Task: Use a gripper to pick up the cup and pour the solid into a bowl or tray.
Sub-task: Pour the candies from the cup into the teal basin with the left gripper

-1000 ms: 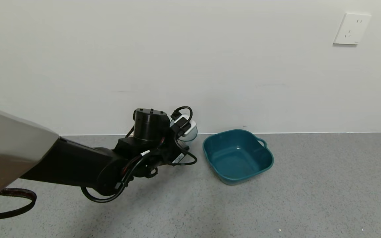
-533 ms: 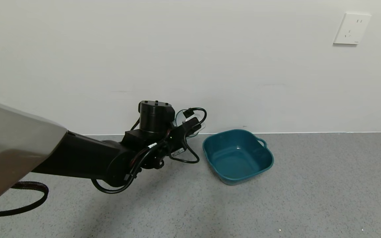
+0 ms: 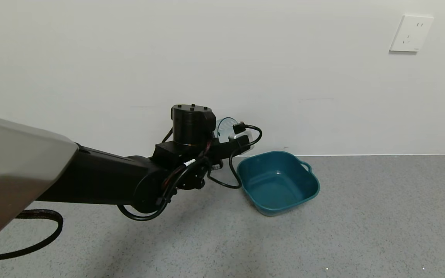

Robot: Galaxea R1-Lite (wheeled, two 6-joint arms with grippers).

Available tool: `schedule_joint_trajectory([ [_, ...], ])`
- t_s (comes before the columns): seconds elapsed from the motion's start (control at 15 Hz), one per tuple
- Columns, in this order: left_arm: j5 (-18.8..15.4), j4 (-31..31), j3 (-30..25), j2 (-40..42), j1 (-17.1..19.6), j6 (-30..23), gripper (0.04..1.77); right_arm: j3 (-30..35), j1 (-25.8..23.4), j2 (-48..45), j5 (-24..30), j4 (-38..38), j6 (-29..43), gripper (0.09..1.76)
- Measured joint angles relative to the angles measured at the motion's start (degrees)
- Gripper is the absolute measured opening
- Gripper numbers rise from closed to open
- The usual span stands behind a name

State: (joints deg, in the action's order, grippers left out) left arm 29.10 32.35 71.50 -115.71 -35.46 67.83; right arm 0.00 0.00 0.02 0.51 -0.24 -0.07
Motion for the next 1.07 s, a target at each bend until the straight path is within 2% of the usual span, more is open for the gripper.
schedule_joint_trajectory([
  [0.2,4.9,0.3,0.2,0.0,-2.5,4.8,1.30,0.0,0.0,0.0,0.0,0.0,0.0,1.71],
  [0.53,9.9,0.7,0.4,-0.1,-4.9,13.2,1.29,0.0,0.0,0.0,0.0,0.0,0.0,1.71],
  [0.67,10.6,5.9,0.8,-1.0,-5.1,18.5,1.29,0.0,0.0,0.0,0.0,0.0,0.0,1.71],
  [0.93,10.8,22.8,1.0,-5.5,-5.1,30.5,1.29,0.0,0.0,0.0,0.0,0.0,0.0,1.71],
  [1.07,10.5,26.0,1.1,-7.9,-5.1,35.5,1.29,0.0,0.0,0.0,0.0,0.0,0.0,1.71],
])
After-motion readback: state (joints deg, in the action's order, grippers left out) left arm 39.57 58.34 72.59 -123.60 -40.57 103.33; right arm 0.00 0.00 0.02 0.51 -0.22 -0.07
